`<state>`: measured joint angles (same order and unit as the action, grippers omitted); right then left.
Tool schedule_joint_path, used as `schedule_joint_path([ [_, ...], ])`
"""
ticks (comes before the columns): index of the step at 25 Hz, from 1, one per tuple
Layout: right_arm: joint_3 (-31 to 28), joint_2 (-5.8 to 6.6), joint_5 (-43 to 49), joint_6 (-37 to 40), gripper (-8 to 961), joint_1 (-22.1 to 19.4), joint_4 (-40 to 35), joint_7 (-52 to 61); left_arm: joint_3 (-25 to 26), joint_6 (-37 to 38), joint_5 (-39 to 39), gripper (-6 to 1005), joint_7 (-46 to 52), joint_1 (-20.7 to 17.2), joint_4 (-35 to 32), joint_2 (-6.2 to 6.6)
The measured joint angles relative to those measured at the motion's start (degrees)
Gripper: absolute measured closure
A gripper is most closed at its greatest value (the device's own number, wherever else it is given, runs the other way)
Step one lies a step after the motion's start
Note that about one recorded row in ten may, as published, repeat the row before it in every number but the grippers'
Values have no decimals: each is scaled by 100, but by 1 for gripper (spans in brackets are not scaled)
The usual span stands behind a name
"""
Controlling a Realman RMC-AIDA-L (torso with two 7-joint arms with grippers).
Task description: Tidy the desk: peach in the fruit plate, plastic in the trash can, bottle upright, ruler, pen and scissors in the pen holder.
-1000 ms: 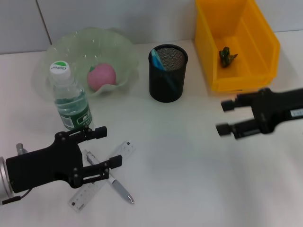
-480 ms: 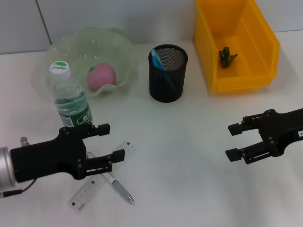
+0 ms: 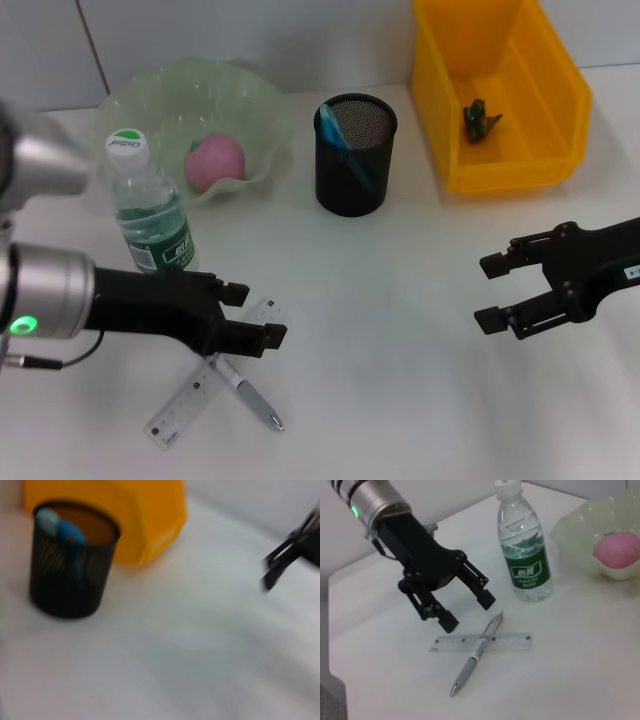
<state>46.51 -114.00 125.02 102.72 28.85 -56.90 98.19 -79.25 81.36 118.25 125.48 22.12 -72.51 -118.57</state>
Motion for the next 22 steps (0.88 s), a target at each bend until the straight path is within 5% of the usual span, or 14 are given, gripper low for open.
schedule_joint_path([
  [3, -3, 8, 4, 0, 135, 3, -3, 17, -94, 24, 248, 293, 307, 134, -70, 0],
  [7, -5, 46, 5, 1, 137, 2, -8, 59, -502, 79, 1243, 297, 1383, 833, -125, -17],
  [11, -13, 64, 5, 3, 139, 0, -12, 82, -581, 75, 1404, 300, 1512, 960, -80, -23],
  [12, -16, 68, 5, 3, 139, 0, -13, 93, -784, 12, 1799, 301, 1800, 1300, 102, -48],
  [16, -19, 73, 5, 3, 141, 35, -14, 159, -1008, -77, 2131, 305, 2160, 1704, 528, -54],
  [22, -19, 79, 5, -3, 144, 111, 1, 200, -1326, -224, 2338, 310, 2495, 1863, 632, -61],
])
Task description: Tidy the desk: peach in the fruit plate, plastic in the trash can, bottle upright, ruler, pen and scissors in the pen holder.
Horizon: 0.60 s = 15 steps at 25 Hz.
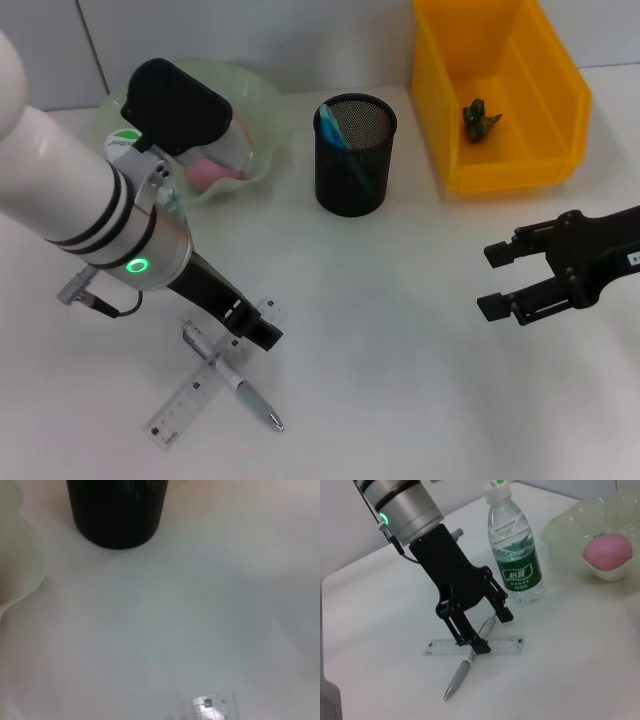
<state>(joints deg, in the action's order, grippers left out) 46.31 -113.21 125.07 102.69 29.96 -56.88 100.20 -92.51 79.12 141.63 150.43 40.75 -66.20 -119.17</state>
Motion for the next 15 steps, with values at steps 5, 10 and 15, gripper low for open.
schedule_joint_path([
  [5, 0, 11, 54, -4, 146, 60, 10, 36, -340, -206, 101, 315, 266, 112, 123, -1],
  [10, 0, 19, 133, -4, 149, 91, 51, 63, -454, -337, 76, 319, 317, 130, 224, 0],
  [15, 0, 16, 138, -4, 151, 92, 119, 63, -507, -369, 46, 324, 322, 152, 305, 0],
])
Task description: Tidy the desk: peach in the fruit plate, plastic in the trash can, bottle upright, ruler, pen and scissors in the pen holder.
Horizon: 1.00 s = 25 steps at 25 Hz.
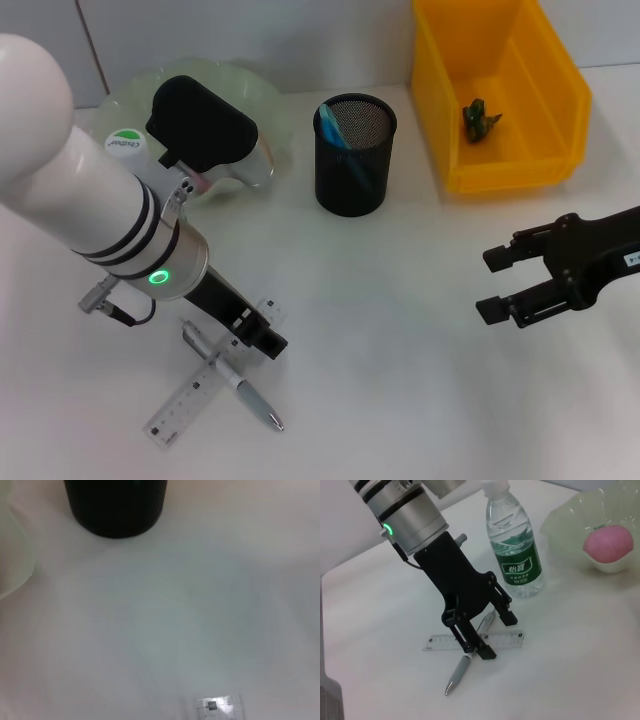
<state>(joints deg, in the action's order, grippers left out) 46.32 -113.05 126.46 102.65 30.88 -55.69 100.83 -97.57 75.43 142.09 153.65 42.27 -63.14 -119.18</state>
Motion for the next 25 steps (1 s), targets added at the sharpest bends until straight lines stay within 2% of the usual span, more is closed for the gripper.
schedule_joint_path([
  [25, 0, -49, -12, 1, 163, -9, 15, -1, -236, -236, -2, 356, -44, -10, 118, 0],
])
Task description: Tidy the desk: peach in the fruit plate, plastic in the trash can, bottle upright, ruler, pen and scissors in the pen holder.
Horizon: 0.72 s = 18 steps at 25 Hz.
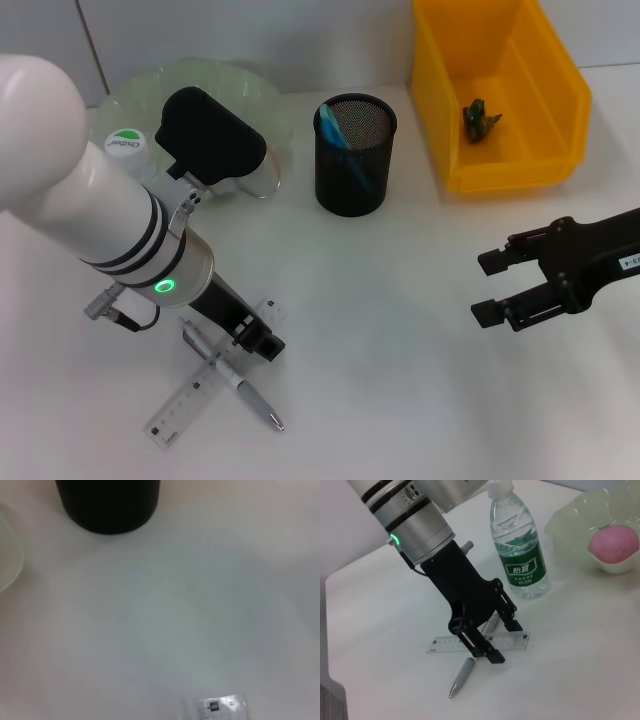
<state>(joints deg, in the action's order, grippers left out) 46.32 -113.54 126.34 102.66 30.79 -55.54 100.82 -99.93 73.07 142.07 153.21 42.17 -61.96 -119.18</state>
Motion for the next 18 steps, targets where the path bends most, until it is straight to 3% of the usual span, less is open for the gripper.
schedule_joint_path([
  [8, -5, 0, -19, 0, 167, -3, 0, 23, -35, -100, 69, 381, 0, -16, 93, 0],
  [12, -9, 0, -22, 0, 169, -12, 0, 31, -151, -133, 68, 526, 35, -44, 5, 0],
  [18, -15, 0, -24, 11, 172, -29, 0, 33, -17, -7, 25, 610, 68, -224, -552, 16],
])
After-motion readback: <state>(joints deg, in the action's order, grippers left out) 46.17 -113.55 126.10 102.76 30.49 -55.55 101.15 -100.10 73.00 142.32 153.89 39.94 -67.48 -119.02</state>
